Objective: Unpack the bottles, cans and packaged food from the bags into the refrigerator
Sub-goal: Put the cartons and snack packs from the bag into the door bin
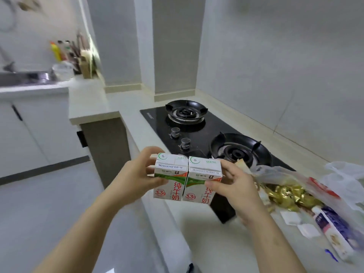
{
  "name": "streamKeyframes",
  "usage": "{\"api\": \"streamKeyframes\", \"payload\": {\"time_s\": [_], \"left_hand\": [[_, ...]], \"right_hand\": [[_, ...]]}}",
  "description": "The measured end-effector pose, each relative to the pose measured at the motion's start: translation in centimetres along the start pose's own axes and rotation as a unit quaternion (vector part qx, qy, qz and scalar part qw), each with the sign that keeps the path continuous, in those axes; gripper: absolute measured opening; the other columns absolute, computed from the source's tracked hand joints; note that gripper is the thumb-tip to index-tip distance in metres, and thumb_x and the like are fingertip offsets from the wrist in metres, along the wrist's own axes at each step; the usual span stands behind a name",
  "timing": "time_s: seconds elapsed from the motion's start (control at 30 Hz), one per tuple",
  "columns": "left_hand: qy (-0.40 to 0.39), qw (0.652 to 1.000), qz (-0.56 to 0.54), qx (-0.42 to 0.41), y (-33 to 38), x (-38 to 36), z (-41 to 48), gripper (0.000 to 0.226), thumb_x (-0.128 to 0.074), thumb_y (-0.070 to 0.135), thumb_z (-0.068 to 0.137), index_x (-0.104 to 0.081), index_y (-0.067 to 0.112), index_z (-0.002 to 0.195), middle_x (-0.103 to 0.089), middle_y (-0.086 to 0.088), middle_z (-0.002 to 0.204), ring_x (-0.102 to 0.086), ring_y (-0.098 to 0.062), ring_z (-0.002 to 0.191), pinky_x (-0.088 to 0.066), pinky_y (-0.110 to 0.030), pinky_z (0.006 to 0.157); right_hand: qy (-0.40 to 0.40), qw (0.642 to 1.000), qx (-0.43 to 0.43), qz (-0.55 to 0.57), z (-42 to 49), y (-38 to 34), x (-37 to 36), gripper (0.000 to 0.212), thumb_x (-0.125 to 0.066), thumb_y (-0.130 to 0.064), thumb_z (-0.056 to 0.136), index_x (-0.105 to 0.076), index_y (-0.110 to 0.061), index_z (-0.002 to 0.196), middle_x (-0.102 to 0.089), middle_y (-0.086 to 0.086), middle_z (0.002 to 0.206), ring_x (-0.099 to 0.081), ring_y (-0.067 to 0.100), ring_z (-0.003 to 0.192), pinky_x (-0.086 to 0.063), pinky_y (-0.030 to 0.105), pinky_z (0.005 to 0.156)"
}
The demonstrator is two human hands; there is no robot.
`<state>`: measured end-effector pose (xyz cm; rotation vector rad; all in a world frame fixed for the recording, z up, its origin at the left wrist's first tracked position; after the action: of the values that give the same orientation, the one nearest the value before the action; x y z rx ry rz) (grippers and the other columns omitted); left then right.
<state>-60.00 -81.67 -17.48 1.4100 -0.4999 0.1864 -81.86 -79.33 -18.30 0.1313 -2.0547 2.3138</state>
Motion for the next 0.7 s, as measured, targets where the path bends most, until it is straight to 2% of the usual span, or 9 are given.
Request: {"api": "streamKeyframes", "payload": {"time_s": [0.2, 0.3, 0.37, 0.47, 0.63, 0.7], "left_hand": [[0.147, 0.986, 0.001, 0.083, -2.9, 7.1, -9.2, 0.047, -0.067, 0.0, 0.08, -0.046, 0.037, 0.1, -0.065, 0.016, 0.099, -0.066, 0.0, 0.088, -0.057, -0.022, 0.067], [0.214, 0.969, 0.005, 0.12, -3.5, 10.5, -13.8, 0.048, -0.066, -0.002, 0.08, -0.046, 0.037, 0.1, -0.065, 0.014, 0.1, -0.066, -0.008, 0.091, -0.058, -0.024, 0.068], [0.251, 0.957, 0.015, 0.142, -3.9, 12.7, -16.7, 0.047, -0.067, 0.0, 0.081, -0.046, 0.037, 0.1, -0.064, 0.015, 0.101, -0.065, -0.009, 0.092, -0.057, -0.023, 0.067], [0.301, 0.938, 0.022, 0.171, -4.6, 16.1, -20.9, 0.046, -0.069, 0.003, 0.08, -0.047, 0.038, 0.101, -0.065, 0.013, 0.105, -0.064, -0.01, 0.097, -0.058, -0.031, 0.074], [0.382, 0.902, 0.027, 0.197, -5.6, 21.1, -28.5, 0.045, -0.069, 0.004, 0.079, -0.049, 0.036, 0.102, -0.065, 0.013, 0.104, -0.063, -0.009, 0.097, -0.057, -0.029, 0.074], [0.413, 0.887, 0.025, 0.204, -6.1, 22.9, -31.8, 0.045, -0.069, 0.002, 0.079, -0.051, 0.034, 0.104, -0.066, 0.011, 0.106, -0.063, -0.011, 0.099, -0.057, -0.029, 0.074]], "right_hand": [[-0.168, 0.986, -0.013, 0.016, 0.5, -0.5, -10.0, 0.045, -0.068, 0.01, 0.075, -0.067, -0.029, 0.099, -0.073, -0.01, 0.097, -0.066, 0.004, 0.091, -0.05, 0.014, 0.064], [-0.24, 0.97, -0.012, 0.025, 0.0, -1.1, -15.4, 0.044, -0.068, 0.007, 0.076, -0.066, -0.029, 0.101, -0.072, -0.011, 0.098, -0.066, 0.005, 0.092, -0.052, 0.015, 0.064], [-0.28, 0.96, -0.006, 0.026, -0.6, -1.7, -18.9, 0.043, -0.069, 0.004, 0.077, -0.065, -0.032, 0.1, -0.072, -0.014, 0.097, -0.066, 0.003, 0.092, -0.052, 0.015, 0.064], [-0.333, 0.943, 0.004, 0.029, -1.6, -2.9, -24.1, 0.042, -0.069, 0.001, 0.078, -0.065, -0.036, 0.098, -0.071, -0.019, 0.096, -0.065, 0.001, 0.092, -0.053, 0.015, 0.063], [-0.417, 0.908, 0.015, 0.034, -4.4, -4.9, -33.1, 0.041, -0.069, 0.001, 0.078, -0.064, -0.035, 0.098, -0.071, -0.016, 0.098, -0.065, 0.006, 0.096, -0.056, 0.022, 0.071], [-0.449, 0.893, 0.02, 0.034, -6.0, -5.7, -36.8, 0.042, -0.069, 0.002, 0.078, -0.064, -0.035, 0.095, -0.072, -0.016, 0.096, -0.066, 0.005, 0.094, -0.055, 0.019, 0.068]]}}
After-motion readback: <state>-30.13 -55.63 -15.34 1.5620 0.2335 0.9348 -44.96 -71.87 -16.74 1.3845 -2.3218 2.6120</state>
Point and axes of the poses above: each hand's wrist, its own z-axis towards the middle knuckle, its own x-axis out of the back of the hand, y = z × x, the point moved 3 cm from there along z, towards the middle knuckle
